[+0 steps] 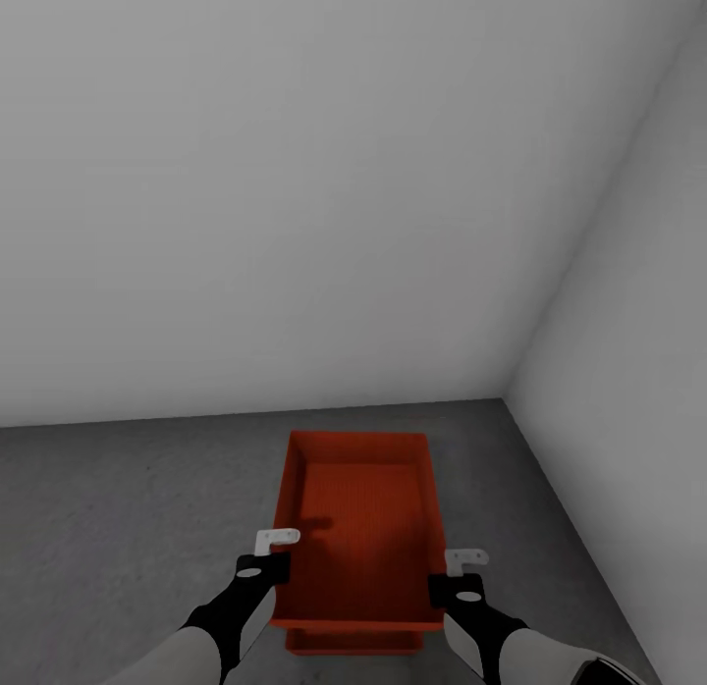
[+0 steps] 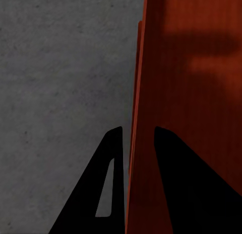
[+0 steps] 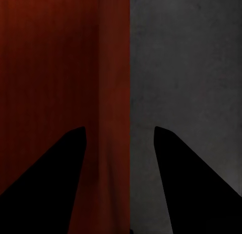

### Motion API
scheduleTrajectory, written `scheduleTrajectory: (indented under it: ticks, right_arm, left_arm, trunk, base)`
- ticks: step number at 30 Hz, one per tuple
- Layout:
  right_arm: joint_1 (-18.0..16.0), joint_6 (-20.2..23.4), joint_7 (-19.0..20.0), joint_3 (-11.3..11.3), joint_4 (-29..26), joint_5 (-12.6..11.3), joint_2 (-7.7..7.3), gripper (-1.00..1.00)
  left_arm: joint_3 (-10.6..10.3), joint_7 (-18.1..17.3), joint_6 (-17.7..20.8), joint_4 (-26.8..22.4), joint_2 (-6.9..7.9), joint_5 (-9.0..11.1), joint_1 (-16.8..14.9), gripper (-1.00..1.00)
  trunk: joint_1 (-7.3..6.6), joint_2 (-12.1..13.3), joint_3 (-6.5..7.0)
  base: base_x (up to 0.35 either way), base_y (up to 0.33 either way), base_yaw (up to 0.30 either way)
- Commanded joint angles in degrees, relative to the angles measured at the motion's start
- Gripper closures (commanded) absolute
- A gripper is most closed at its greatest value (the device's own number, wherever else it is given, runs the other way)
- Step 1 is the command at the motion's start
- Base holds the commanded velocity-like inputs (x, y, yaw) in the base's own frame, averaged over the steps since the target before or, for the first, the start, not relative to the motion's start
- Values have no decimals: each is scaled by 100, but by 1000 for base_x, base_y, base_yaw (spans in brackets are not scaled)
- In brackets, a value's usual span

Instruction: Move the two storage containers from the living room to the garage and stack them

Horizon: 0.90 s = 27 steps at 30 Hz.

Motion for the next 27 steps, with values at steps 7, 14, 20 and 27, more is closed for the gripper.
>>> scheduleTrajectory:
  ticks: [7,14,20,27]
  right_arm:
    - [-1,-27,-10,-21,191,-105,-5,100]
    - [-1,-28,-10,-21,193,-105,-5,100]
    - [-1,-27,-10,-21,190,-105,2,100]
    - [-1,-28,-10,-21,192,-105,2,100]
  left_arm:
    - [119,33,41,-351,5,-92,-3,100]
    - [119,36,41,-351,8,-92,-3,100]
    - [119,37,41,-351,6,-92,-3,100]
    - [112,37,46,-351,1,-92,-3,100]
  trunk:
    - [1,-5,-6]
    - [1,-5,-6]
    - [1,-5,-6]
    - [1,-5,-6]
  base:
    - [0,0,0]
    - [0,0,0]
    - [0,0,0]
    - [0,0,0]
